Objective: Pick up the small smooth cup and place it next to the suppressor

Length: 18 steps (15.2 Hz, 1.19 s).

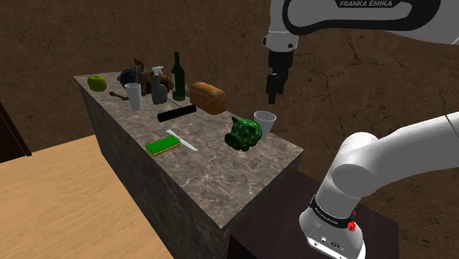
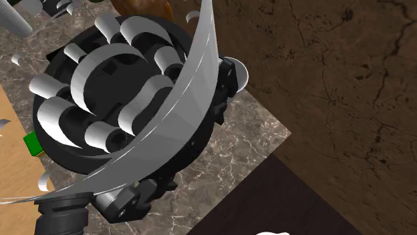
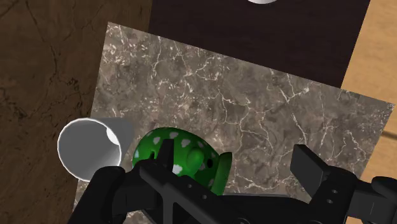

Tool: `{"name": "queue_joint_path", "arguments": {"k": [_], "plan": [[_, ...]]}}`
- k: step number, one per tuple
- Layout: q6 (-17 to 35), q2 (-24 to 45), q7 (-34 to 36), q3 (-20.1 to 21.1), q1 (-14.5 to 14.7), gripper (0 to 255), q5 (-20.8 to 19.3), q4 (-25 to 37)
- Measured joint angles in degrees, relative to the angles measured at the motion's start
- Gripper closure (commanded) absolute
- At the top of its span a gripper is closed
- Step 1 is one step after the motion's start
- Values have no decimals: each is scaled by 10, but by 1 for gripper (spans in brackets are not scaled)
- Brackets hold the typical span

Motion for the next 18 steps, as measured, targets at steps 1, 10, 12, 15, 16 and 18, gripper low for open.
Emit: {"name": "queue_joint_path", "arguments": {"k": [1,10,12,15,16,18], "plan": [[0,0,0,0,0,0,0,0],[160,37,-106,-72,-12,0,-78,-92],[206,59,-128,-90,-15,0,-95,-107],[268,93,-162,-115,-19,0,-120,-120],[296,110,-174,-126,-22,0,-130,-127],[340,140,-199,-146,-26,0,-146,-130]]}}
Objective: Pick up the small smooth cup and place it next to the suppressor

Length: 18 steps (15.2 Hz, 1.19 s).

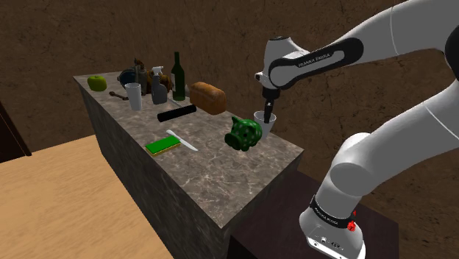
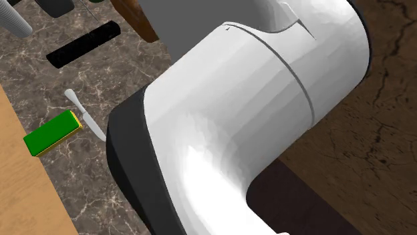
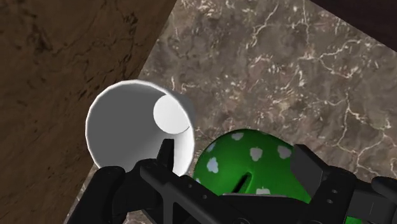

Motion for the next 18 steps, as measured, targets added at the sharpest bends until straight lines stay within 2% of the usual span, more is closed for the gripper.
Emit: {"name": "queue_joint_path", "arguments": {"k": [3,7,11,17,18], "plan": [[67,56,-32,-26,-3,0,-17,4],[115,92,-39,-39,-5,0,-26,-1],[143,113,-39,-49,-10,0,-33,-6],[154,118,-38,-53,-10,0,-36,-10],[155,118,-38,-53,-9,255,-36,-10]]}}
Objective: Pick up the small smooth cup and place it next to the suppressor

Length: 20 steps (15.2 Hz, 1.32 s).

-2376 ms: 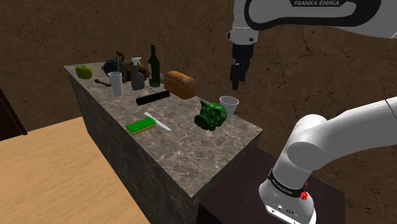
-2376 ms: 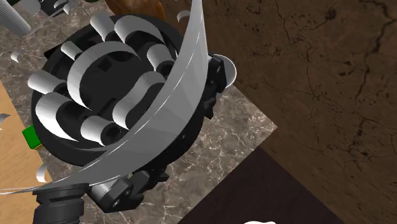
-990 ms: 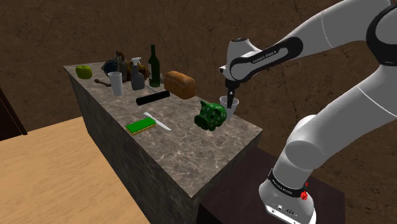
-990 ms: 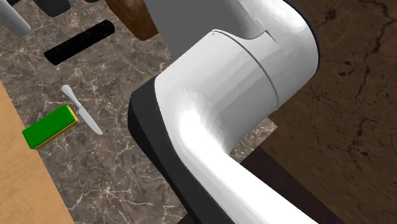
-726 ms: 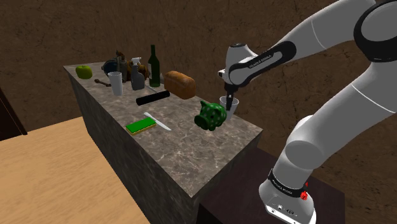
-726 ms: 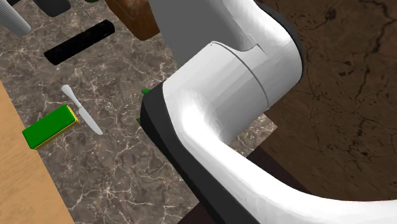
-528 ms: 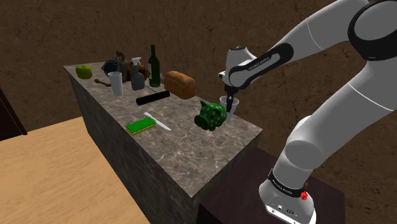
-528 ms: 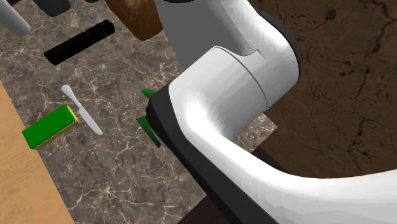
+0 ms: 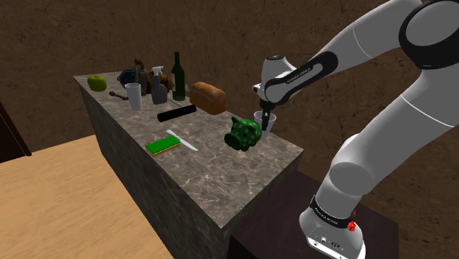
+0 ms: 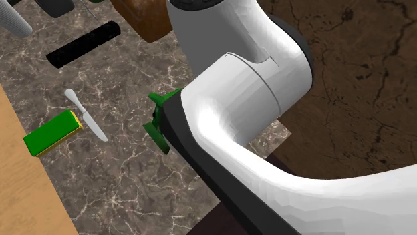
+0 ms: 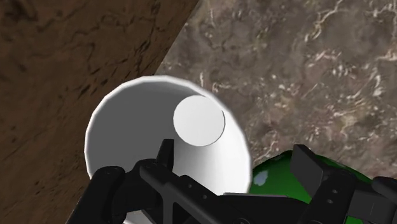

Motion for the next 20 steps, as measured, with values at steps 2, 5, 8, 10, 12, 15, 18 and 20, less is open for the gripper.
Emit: {"name": "queue_joint_path", "arguments": {"k": [2,5,8,10,12,15,18,20], "plan": [[0,0,1,2,2,255,1,-3],[0,-1,2,3,3,255,1,-4],[0,-1,2,3,3,255,1,-4],[1,1,2,3,3,255,2,-3],[-8,-4,-1,4,4,255,4,1],[-34,-20,-5,8,5,255,8,10],[-58,-32,-11,10,7,255,13,23],[-76,-42,-16,11,7,255,15,32]]}}
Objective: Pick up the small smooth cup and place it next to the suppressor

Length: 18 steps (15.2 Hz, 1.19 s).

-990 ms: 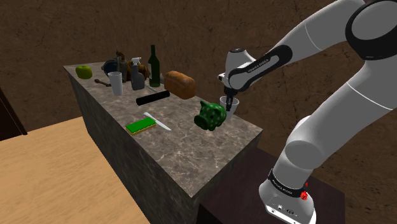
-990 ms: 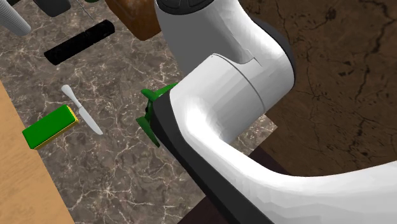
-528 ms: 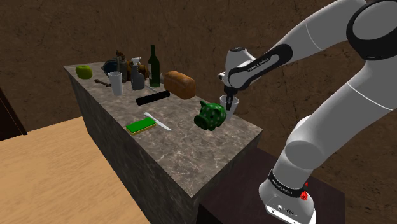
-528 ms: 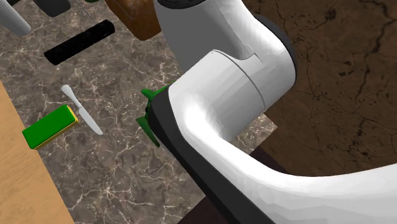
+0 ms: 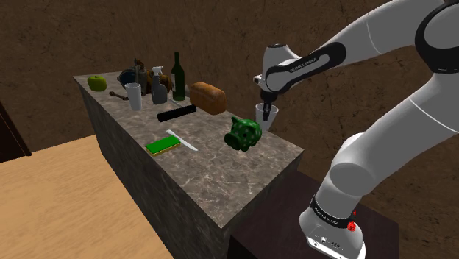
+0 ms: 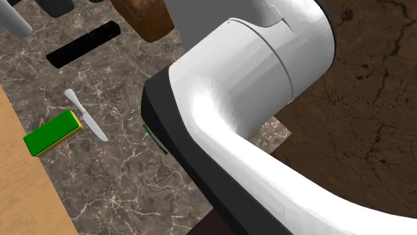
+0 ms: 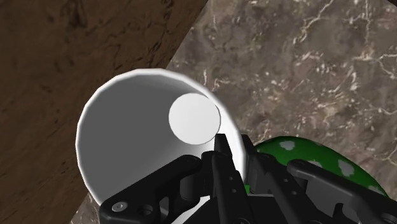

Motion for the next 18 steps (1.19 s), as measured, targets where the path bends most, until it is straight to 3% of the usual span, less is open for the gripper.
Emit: {"name": "queue_joint_path", "arguments": {"k": [18], "plan": [[-152,-54,-29,21,8,255,25,99]]}}
